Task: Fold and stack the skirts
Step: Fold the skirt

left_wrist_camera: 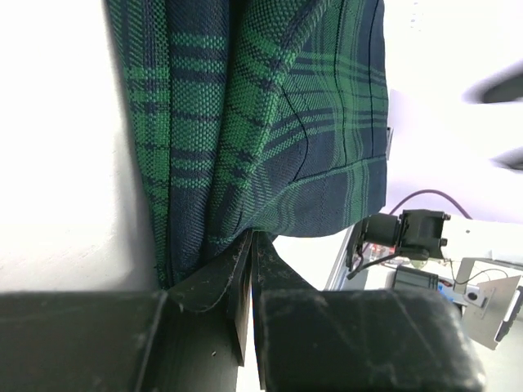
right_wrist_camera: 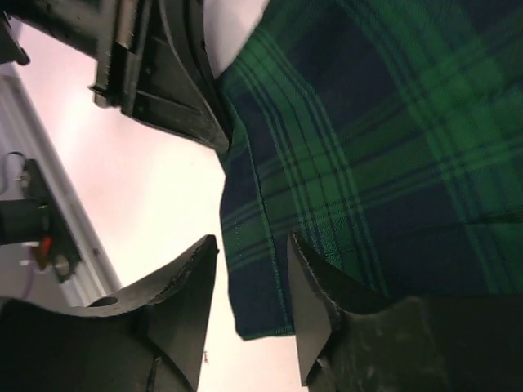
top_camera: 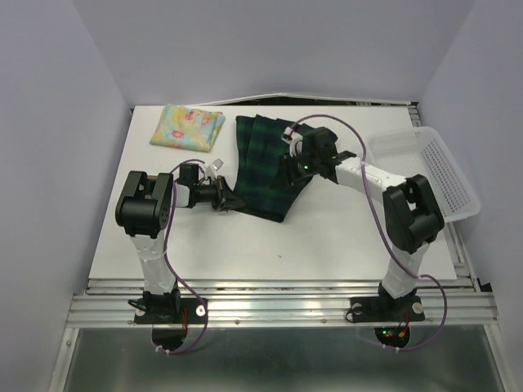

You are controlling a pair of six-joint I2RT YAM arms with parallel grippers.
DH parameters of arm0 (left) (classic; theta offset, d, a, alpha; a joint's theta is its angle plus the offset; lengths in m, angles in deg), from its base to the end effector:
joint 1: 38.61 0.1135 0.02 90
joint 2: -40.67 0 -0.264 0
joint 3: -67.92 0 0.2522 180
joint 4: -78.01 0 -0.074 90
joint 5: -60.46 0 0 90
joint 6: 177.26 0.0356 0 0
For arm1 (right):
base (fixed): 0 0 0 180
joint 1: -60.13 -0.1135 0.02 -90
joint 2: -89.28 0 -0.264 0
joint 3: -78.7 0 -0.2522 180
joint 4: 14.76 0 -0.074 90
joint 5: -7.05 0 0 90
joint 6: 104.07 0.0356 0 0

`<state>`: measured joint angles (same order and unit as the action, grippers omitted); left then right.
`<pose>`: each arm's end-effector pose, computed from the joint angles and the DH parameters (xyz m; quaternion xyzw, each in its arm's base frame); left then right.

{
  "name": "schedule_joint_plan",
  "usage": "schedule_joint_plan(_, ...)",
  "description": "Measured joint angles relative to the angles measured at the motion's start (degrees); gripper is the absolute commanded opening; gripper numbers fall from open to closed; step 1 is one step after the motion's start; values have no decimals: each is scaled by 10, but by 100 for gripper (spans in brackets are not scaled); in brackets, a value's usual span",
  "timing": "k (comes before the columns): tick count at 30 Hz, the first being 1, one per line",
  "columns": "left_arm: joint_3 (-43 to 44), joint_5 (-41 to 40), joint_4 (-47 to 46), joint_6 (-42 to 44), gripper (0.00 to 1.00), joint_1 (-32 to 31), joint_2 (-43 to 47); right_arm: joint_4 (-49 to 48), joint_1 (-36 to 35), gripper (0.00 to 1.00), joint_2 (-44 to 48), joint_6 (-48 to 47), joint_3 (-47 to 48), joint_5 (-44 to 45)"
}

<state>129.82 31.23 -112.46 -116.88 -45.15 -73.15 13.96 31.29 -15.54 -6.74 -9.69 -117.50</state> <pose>0.3448 -0.0708 0.0960 0.0464 0.8121 -0.5484 0.1940 0.3493 0.2154 0.2420 -0.2816 0.8342 0.3785 0.2855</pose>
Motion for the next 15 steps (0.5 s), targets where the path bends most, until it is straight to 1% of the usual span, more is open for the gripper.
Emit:
schedule_joint_plan(2,0,0,3,5,16,0,0,-46,19,43,-23,55,-43,-52)
schedule_joint_plan(6,0,1,13,15,16,1,2,-114,23,44,-71,138,-141,-117)
schedule_joint_plan(7,0,4,19,18,16,1,2,-144,24,43,-83,166,-164,-143)
schedule_joint_plan(9,0,5,29,23,16,3,3,-184,26,44,-86,198,-195,-170)
schedule_joint_plan(11,0,3,33,27,16,3,6,-198,27,43,-89,217,-205,-181)
schedule_joint_plan(13,0,-2,42,36,20,3,14,-199,31,43,-94,222,-205,-189)
schedule_joint_plan(14,-2,-5,45,41,24,3,19,-189,35,43,-96,217,-200,-192)
schedule_joint_plan(15,-2,-10,55,52,34,2,30,-171,38,43,-98,206,-192,-193)
